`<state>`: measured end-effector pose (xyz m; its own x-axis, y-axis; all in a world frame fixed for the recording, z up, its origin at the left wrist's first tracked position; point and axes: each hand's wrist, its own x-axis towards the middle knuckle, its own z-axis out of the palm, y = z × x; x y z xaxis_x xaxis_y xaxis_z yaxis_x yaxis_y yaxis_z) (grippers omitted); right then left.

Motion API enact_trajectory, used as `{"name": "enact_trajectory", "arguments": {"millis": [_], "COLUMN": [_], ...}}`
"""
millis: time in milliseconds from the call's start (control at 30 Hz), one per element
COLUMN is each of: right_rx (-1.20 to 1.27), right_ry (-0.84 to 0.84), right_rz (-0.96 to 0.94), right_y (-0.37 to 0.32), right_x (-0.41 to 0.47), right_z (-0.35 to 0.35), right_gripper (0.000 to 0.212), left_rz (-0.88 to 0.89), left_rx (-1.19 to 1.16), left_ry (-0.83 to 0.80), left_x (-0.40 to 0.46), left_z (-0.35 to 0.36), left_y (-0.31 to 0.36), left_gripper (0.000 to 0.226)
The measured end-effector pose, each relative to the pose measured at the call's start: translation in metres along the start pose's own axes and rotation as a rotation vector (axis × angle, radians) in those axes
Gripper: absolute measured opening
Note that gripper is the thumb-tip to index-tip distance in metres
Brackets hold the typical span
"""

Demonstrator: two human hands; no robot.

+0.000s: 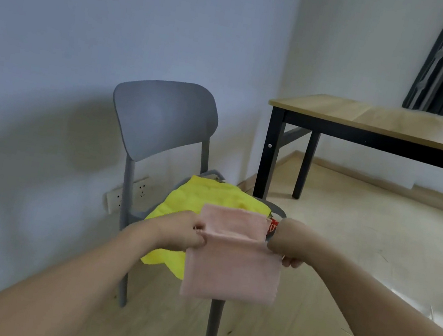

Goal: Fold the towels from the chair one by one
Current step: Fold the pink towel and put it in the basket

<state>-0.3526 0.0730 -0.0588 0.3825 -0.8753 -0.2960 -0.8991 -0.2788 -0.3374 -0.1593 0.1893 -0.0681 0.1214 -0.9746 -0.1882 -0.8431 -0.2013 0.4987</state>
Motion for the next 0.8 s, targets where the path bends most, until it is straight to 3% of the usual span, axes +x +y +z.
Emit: {"name": "enact_trajectory", "arguments": {"millis": [133,300,500,600,667,800], "right_rx": [0.016,0.142,0.441,0.628,0.606,0.466], "right_ry": [0.217,0.380,0.370,0.245,0.184,0.214], "right_rz": [-0.035,-0.006,-0.061,-0.153,-0.211,-0.309], "right_y": [-0.008,-0.002,0.009,0.014,0.018,0.022], "right_x": [0.045,0.097,0.120,0.113,0.108,0.090], "right_z": [-0.001,0.016,0.037,0.039,0.038,0.028], "right_gripper": [0.015,0.008,0.019,0.025,0.026,0.013], "left_rz": [-0.063,-0.110,-0.078,-0.024,0.004,0.075], "left_rx": [-0.034,-0.064,-0.106,-0.194,-0.199,-0.174], "left_ry": [0.274,0.434,0.426,0.429,0.428,0.462], "left_x": [0.044,0.101,0.130,0.129,0.126,0.108], "left_z": [-0.005,0.012,0.025,0.026,0.025,0.017], "left_y": [-0.012,-0.028,-0.041,-0.043,-0.043,-0.034], "left_gripper": [0.017,0.016,0.012,0.011,0.015,0.019]}}
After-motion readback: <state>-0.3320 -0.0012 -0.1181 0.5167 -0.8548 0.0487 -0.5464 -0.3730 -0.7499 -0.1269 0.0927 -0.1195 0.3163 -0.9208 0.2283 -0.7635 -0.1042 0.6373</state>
